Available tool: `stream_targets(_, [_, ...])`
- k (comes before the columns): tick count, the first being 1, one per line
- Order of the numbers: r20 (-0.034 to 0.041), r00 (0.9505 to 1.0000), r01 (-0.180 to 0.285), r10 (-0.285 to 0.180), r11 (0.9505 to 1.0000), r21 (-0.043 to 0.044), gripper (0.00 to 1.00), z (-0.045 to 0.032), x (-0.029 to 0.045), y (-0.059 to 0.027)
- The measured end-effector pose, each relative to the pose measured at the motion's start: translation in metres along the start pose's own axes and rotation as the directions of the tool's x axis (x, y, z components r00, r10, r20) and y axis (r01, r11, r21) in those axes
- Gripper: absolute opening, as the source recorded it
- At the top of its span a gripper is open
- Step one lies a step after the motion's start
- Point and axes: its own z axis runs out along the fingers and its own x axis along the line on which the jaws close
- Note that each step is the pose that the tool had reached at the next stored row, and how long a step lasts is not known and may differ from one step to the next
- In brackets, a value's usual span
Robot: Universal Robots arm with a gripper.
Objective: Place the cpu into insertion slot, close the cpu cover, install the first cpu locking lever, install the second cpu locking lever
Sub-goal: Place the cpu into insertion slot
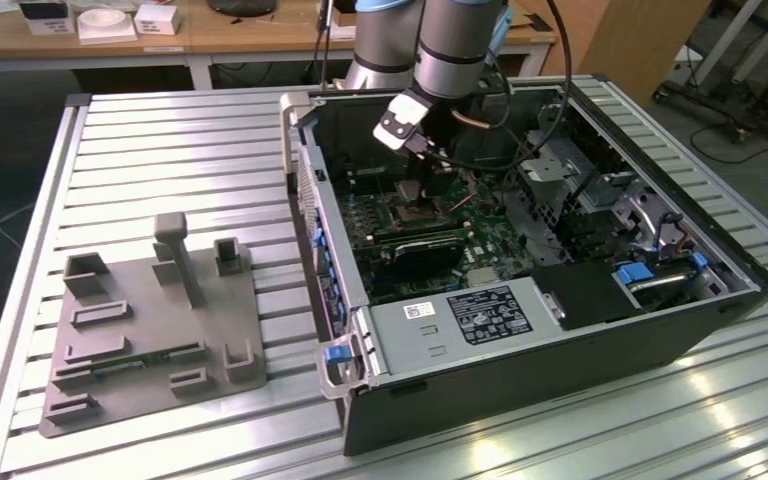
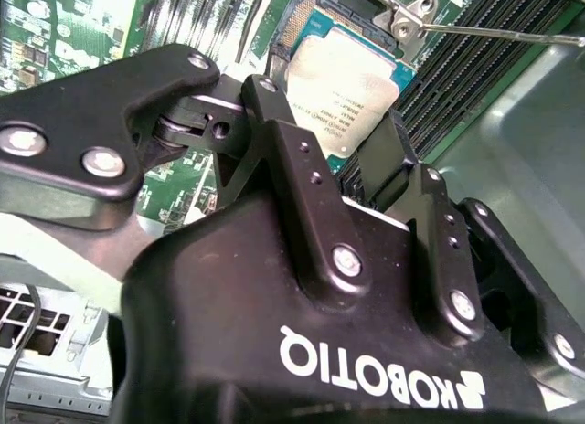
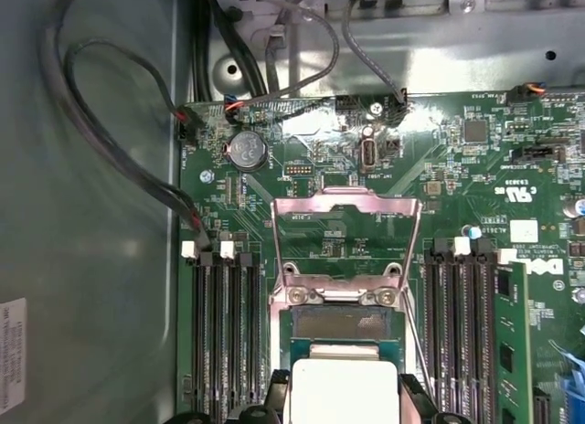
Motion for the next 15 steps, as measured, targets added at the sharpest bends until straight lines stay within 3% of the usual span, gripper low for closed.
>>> stream_targets(15, [0.0016, 1.0, 0.01, -0.01, 1.0, 0.0009, 0.54, 0.0267, 0.0006, 0.0034])
